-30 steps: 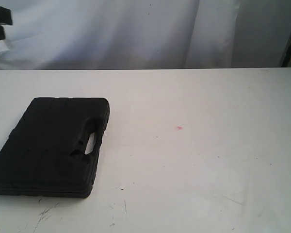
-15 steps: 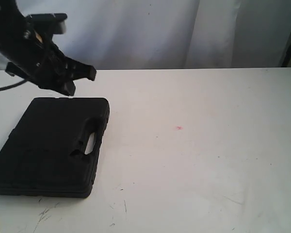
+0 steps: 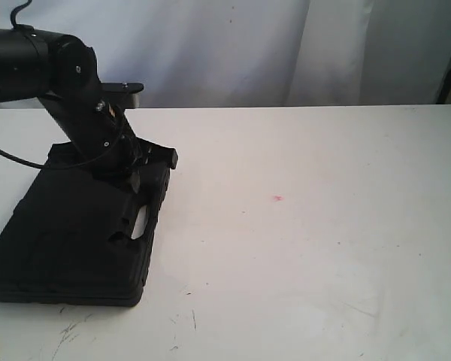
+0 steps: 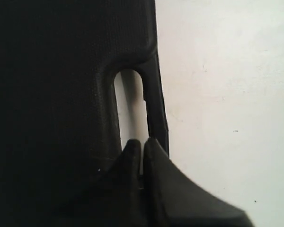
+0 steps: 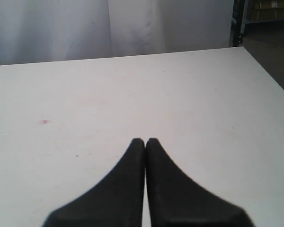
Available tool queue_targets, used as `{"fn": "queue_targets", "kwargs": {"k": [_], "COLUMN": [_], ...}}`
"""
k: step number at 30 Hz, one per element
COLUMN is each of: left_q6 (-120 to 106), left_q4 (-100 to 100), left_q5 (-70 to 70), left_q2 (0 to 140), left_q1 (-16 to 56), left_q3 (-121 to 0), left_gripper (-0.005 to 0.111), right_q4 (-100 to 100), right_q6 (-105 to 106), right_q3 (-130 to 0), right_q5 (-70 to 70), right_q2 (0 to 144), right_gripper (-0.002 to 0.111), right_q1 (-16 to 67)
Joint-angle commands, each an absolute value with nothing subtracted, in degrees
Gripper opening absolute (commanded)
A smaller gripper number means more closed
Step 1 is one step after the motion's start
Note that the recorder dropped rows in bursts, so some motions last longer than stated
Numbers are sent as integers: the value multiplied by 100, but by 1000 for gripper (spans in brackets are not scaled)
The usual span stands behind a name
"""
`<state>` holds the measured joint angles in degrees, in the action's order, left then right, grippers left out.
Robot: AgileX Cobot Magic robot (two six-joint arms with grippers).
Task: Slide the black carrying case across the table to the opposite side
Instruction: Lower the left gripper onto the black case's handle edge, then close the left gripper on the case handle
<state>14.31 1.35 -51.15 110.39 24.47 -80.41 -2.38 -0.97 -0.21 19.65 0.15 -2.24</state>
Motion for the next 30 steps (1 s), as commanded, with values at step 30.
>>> {"fn": "queue_targets", "kwargs": {"k": [30], "left_q6": [2047], "left_q4": [359], "left_q5": [-5145], "left_q2": [11970], "left_q1": [2696], "left_q3": [-8568], "left_gripper": [44], "right_q4": [-235], "right_q6": [-84], "right_q3": [0], "right_q5": [1931], "right_q2": [0], "right_gripper": [0], "right_q1": [-242]}}
